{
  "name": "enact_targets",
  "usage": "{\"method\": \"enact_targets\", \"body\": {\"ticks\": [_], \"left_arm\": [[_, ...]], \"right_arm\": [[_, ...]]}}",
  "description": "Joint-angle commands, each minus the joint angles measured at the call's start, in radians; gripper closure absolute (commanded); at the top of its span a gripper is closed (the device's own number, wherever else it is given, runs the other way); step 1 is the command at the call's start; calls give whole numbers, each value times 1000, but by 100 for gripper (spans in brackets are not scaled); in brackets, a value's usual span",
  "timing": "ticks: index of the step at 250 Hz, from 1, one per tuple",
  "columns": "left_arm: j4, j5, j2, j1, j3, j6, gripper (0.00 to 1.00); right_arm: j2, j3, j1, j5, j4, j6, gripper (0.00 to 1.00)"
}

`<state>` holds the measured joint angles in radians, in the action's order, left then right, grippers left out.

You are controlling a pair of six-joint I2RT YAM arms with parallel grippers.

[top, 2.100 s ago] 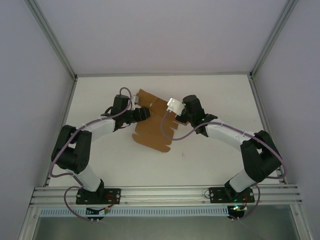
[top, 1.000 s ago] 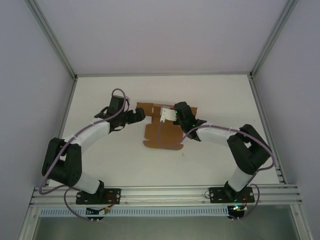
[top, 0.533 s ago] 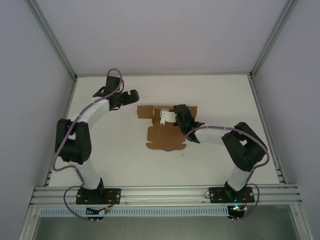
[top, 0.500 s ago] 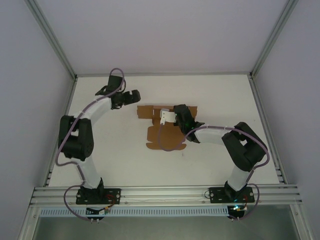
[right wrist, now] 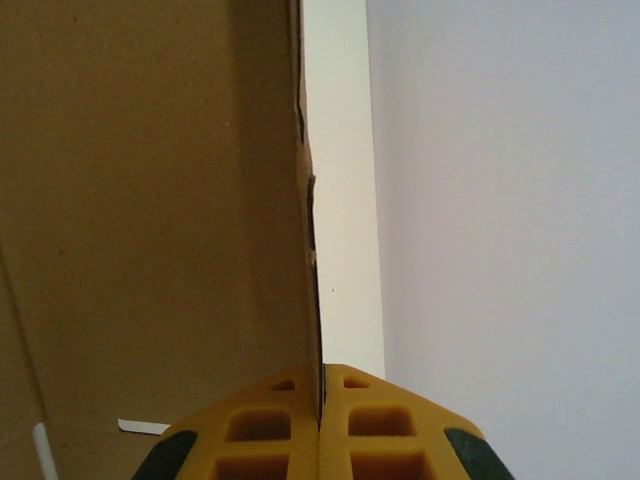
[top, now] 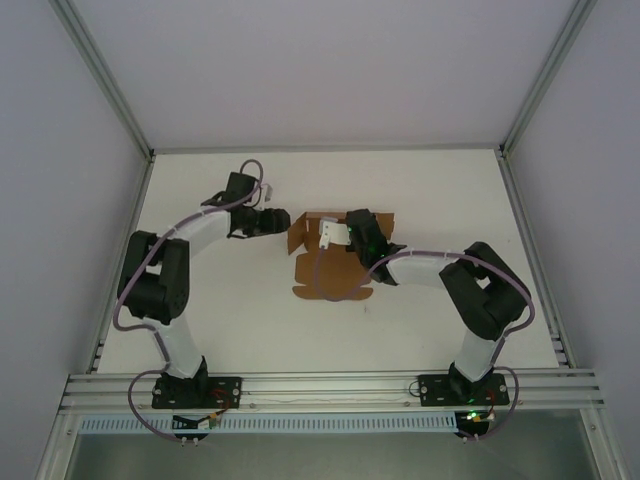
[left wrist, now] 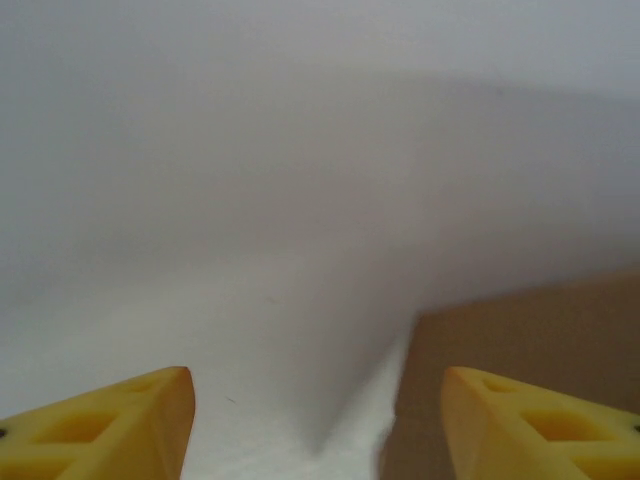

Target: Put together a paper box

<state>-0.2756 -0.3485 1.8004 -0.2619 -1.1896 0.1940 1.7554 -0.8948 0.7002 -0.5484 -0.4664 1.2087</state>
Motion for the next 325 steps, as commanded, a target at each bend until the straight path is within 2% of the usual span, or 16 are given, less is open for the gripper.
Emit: {"method": "enact_targets", "body": {"ticks": [1, 69, 130, 177, 201, 234, 277, 325], "left_arm": [[77, -89, -46, -23, 42, -30, 44], [218, -117, -48, -80, 125, -67, 48], [456, -41, -110, -106, 312, -32, 51], [596, 51, -165, -182, 409, -74, 50], [594, 59, -158, -195, 401, -87, 50], [595, 87, -154, -194, 386, -107, 50], [598, 227, -181, -183, 377, -75, 49], [617, 197, -154, -149, 378, -69, 48]], "right_arm": [[10, -37, 4, -21, 17, -44, 100], [4, -16, 7, -32, 24, -41, 100], [-19, 61, 23, -50, -25, -18, 100], [-29, 91, 59, -90, -51, -37, 100], [-26, 111, 74, -113, -159, -21, 100], [-45, 71, 49, -98, -152, 1, 100], [-30, 16, -7, -44, -201, 84, 100], [84, 14, -36, -1, -393, 203, 100]]}}
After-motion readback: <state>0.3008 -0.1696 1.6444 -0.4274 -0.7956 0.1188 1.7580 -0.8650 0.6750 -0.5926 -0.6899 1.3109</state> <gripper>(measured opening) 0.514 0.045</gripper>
